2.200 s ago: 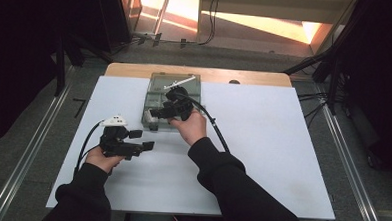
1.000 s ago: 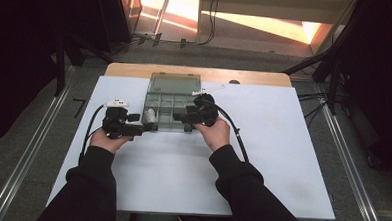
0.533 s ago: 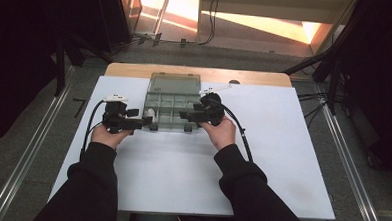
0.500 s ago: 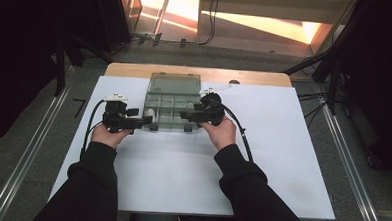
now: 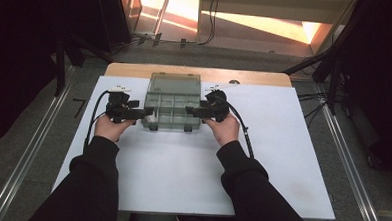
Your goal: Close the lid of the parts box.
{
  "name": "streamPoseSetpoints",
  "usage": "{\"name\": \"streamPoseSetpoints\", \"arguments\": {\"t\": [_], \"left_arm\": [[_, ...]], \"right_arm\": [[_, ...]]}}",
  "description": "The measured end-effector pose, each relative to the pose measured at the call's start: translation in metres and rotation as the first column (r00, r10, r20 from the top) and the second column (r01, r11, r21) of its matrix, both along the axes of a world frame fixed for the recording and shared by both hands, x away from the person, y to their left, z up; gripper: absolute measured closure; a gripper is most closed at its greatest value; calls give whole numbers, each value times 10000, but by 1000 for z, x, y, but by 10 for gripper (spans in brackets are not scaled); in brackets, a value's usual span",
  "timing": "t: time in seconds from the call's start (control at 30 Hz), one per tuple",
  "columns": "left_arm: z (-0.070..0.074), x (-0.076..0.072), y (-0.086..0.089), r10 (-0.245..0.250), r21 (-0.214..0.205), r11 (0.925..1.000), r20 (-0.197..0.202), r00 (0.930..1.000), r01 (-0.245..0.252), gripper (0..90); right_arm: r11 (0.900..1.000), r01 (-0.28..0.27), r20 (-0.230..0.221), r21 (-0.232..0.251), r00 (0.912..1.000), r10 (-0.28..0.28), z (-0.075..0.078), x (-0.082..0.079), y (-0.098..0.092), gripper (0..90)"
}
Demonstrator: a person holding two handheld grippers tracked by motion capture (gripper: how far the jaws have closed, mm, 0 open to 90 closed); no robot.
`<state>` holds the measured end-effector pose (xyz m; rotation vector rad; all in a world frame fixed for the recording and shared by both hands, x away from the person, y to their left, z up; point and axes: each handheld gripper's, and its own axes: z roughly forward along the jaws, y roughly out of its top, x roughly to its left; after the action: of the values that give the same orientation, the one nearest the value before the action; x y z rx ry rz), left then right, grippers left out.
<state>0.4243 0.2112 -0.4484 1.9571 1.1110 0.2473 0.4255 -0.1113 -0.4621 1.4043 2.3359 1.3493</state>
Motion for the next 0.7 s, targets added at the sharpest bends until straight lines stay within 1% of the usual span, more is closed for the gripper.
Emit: {"name": "streamPoseSetpoints", "arguments": {"t": [0.03, 0.1, 0.17, 0.23, 0.27, 0.3, 0.33, 0.37, 0.4, 0.43, 0.53, 0.6, 0.7], "left_arm": [[0, 2, 0, 55, 18, 10000, 92, 9999, -56, 245], [0, 7, 0, 100, -9, 9999, 74, 9999, -100, 245], [1, 11, -1, 156, 83, 9998, 105, 9998, -157, 245], [1, 15, -1, 156, 87, 9998, 88, 9998, -156, 245], [1, 16, -1, 241, 115, 9996, 142, 9996, -243, 245], [1, 17, -1, 330, 69, 9994, 191, 9993, -331, 245], [2, 19, 0, 349, 1, 9994, 136, 9993, -349, 246], [2, 21, 0, 360, 26, 9993, 107, 9993, -360, 246], [3, 23, -1, 383, 124, 9992, 175, 9991, -385, 246], [3, 25, -1, 395, 131, 9991, 198, 9990, -398, 246], [5, 32, -1, 434, 3, 9991, 324, 9985, -434, 246], [5, 37, -2, 474, 57, 9989, 312, 9984, -476, 246], [4, 43, -2, 555, 145, 9983, 396, 9977, -561, 246]], "right_arm": [[10000, 36, -15, 17, 10000, -36, -1, 1, -1, 249], [9999, 116, -59, -64, 9999, -116, -1, 5, -2, 249], [9997, 185, -44, -187, 9998, -185, -1, 8, -2, 249], [9994, 308, -87, -155, 9995, -309, 0, 11, -3, 249], [9993, 341, -71, -124, 9994, -342, 1, 13, -4, 249], [9992, 381, -51, -121, 9993, -381, 1, 14, -4, 249], [9989, 449, -68, -153, 9990, -450, 2, 16, -4, 249], [9988, 442, -62, -190, 9990, -443, 3, 18, -4, 248], [9987, 475, -50, -175, 9989, -476, 3, 19, -4, 249], [9986, 494, -81, -183, 9987, -495, 3, 21, -5, 249], [9980, 574, -51, -256, 9983, -575, 2, 25, -5, 249], [9974, 677, -86, -241, 9977, -680, 0, 28, -5, 249], [9955, 863, -187, -382, 9960, -871, -1, 34, -6, 249]]}}
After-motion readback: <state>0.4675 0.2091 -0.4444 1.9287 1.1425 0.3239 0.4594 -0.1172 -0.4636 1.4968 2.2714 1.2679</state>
